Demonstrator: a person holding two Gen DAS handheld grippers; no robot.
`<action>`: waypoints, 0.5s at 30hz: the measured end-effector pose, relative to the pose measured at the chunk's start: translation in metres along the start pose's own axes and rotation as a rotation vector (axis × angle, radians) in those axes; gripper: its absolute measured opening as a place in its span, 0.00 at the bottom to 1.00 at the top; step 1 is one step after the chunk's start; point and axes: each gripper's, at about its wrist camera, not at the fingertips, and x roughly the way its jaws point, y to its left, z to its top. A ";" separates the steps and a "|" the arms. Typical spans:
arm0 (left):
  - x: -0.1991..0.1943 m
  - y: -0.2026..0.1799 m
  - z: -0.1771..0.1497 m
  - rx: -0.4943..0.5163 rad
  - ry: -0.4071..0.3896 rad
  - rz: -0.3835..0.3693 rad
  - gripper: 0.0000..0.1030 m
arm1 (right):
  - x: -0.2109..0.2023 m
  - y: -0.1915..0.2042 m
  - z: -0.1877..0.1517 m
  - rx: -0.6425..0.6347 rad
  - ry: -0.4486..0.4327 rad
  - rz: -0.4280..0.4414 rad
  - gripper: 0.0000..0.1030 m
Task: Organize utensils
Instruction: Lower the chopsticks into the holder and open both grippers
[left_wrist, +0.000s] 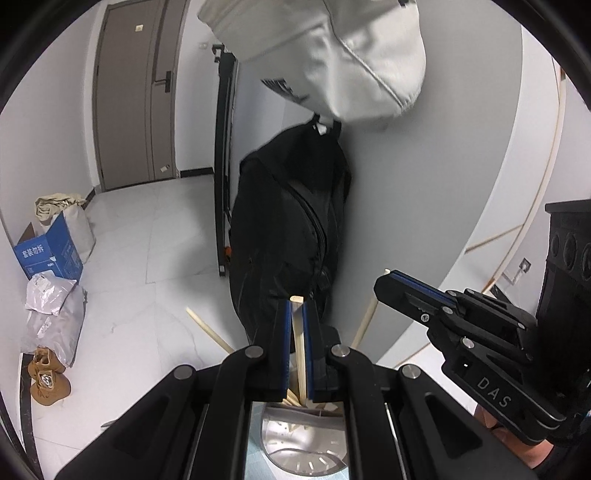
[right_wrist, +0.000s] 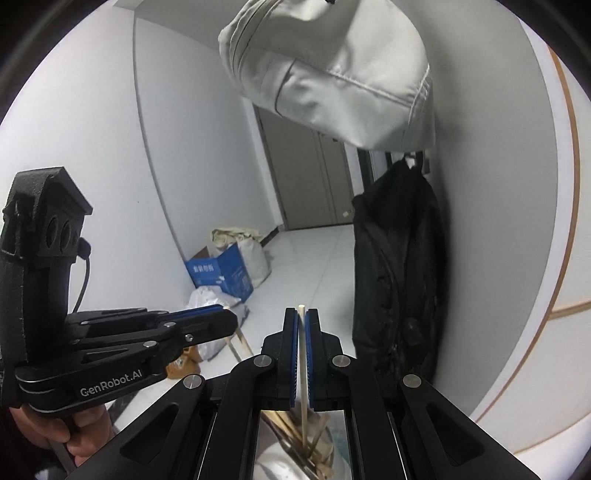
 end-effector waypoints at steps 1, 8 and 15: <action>0.002 -0.001 -0.001 0.002 0.011 -0.006 0.02 | -0.001 0.000 -0.002 0.002 0.004 0.001 0.03; 0.017 -0.008 -0.013 0.026 0.099 -0.021 0.02 | -0.002 -0.004 -0.019 0.000 0.044 -0.008 0.03; 0.009 -0.003 -0.014 0.013 0.132 -0.081 0.02 | -0.006 -0.003 -0.038 -0.027 0.083 -0.007 0.03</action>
